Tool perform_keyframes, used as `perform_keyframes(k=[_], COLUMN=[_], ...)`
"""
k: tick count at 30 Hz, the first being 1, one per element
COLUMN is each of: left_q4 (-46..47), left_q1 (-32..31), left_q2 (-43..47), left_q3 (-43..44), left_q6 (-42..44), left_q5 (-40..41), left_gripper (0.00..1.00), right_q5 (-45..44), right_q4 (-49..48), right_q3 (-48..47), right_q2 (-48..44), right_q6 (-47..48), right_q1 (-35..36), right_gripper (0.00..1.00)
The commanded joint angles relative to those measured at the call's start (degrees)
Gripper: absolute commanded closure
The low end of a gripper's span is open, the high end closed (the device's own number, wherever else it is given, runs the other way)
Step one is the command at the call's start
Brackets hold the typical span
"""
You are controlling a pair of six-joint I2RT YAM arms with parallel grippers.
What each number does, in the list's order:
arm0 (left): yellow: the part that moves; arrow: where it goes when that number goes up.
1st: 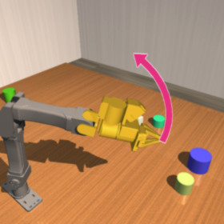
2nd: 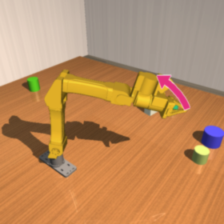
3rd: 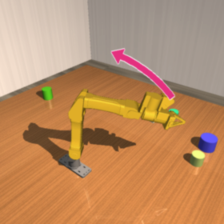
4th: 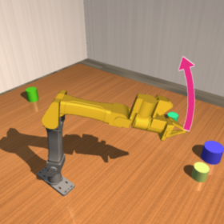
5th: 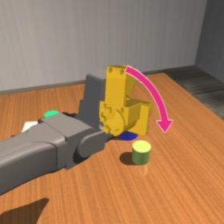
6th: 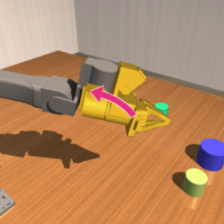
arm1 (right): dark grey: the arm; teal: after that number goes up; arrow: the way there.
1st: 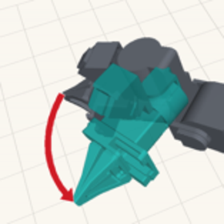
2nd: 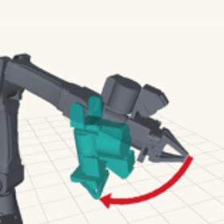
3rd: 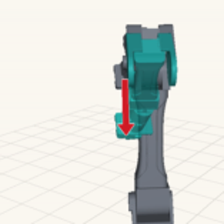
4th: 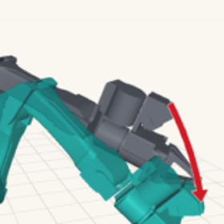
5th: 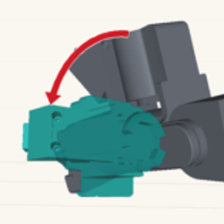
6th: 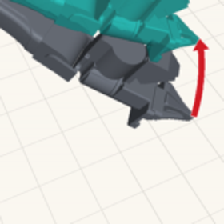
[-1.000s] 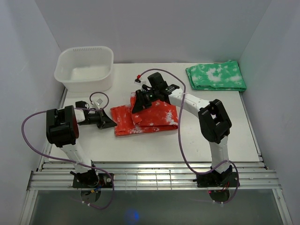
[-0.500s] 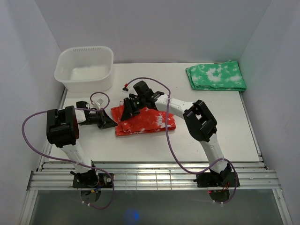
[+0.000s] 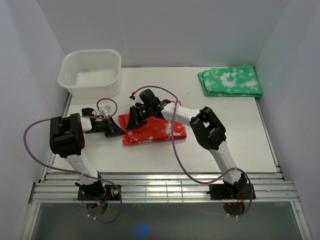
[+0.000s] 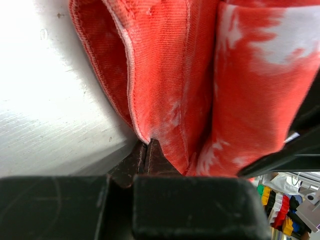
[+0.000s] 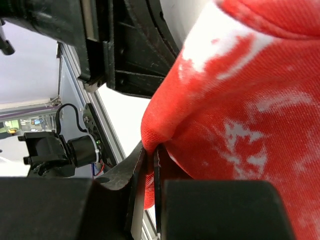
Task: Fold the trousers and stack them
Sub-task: Fold the trousers
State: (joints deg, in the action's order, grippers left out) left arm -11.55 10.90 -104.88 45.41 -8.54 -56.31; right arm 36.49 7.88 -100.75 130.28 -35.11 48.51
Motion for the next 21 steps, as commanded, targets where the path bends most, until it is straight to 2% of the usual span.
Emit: perform_keyframes(k=[1,7,10,13,16,17,18,21], left_q4=[0.3,0.39,0.3,-1.62,-6.01,-8.03,-9.01,-13.92], left_q1=[-1.76,-1.93,-2.02,-2.02,-1.41,-0.45,0.26,3.86], left_q2=[0.38,0.2,-0.23,-0.59,1.59,2.74,3.97,8.8], left_q3=[-1.55,-1.37,-1.37,-0.07,1.96,3.36,4.07,7.4], left_q6=[1.15,1.06,1.42,2.99,5.45,6.07,6.51,8.36], left_q5=[4.2,4.72,5.16,5.86,7.0,8.14,8.76,11.92], left_gripper=[1.0,1.0,1.0,0.98,0.82,0.68,0.62,0.46], right_q5=[2.62,4.2,6.48,9.91,12.02,12.63,12.9,14.83], right_q4=[-5.24,-7.08,-11.03,-14.91,-16.22,-16.14,-15.97,-15.18], right_q3=[-3.23,-3.84,-3.14,-1.91,0.28,0.46,0.73,1.43], right_q2=[1.03,2.52,3.75,4.02,0.78,-0.19,-1.42,-5.81], right_q6=[-2.77,-5.22,-6.98,-7.08,-4.63,-3.74,-2.78,1.18], right_q1=[1.94,2.11,2.38,2.29,1.33,0.97,0.36,-2.36], right_gripper=[0.92,0.92,0.92,0.67,0.55,0.47,0.4,0.3])
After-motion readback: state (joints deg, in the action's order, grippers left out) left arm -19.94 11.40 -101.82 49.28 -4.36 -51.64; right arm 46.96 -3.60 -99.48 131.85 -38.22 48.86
